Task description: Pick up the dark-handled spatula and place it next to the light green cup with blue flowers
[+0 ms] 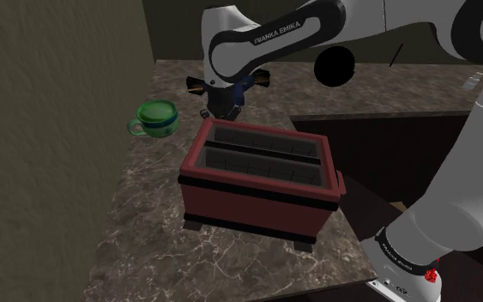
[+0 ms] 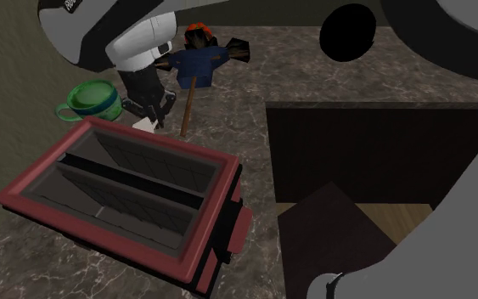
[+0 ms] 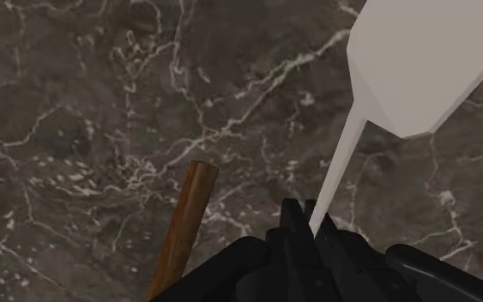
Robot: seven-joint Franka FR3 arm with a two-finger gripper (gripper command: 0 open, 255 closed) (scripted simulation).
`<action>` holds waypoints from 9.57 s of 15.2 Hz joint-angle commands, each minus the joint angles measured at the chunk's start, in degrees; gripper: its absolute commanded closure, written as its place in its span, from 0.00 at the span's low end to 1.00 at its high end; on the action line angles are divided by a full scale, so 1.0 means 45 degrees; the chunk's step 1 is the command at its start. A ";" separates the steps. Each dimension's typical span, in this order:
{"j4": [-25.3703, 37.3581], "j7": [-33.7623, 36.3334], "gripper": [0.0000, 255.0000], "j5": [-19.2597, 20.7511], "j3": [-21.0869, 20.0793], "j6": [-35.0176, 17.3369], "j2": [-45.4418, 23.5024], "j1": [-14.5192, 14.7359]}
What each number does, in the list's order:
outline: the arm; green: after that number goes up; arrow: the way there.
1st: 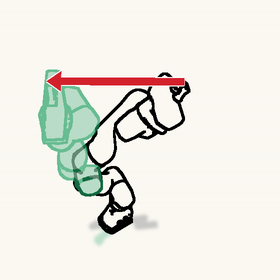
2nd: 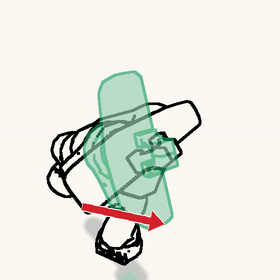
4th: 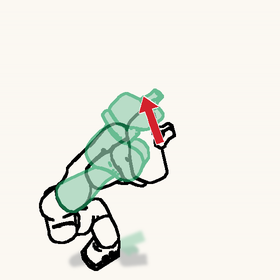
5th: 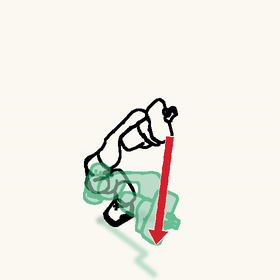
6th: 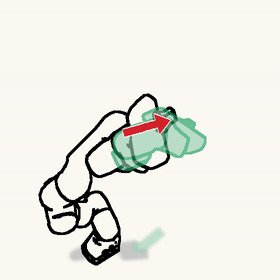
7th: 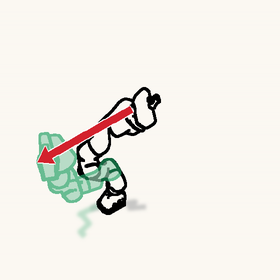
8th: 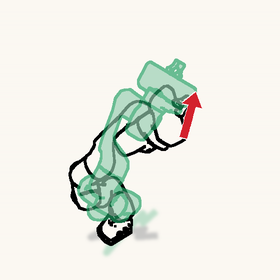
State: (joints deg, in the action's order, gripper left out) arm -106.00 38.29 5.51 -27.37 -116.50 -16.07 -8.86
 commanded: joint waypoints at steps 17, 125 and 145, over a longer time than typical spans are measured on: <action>0.2398 -0.1420 0.00 -0.3255 -0.0130 0.2418 -0.1992 -0.1306; 0.7045 0.2719 1.00 -0.2197 -0.0694 0.2905 -0.5037 0.2640; 0.8856 0.2787 0.00 -0.2129 -0.0661 0.4594 -0.5179 0.2639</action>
State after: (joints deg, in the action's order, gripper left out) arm -66.21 50.82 -4.07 -30.34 -95.91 -39.37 3.00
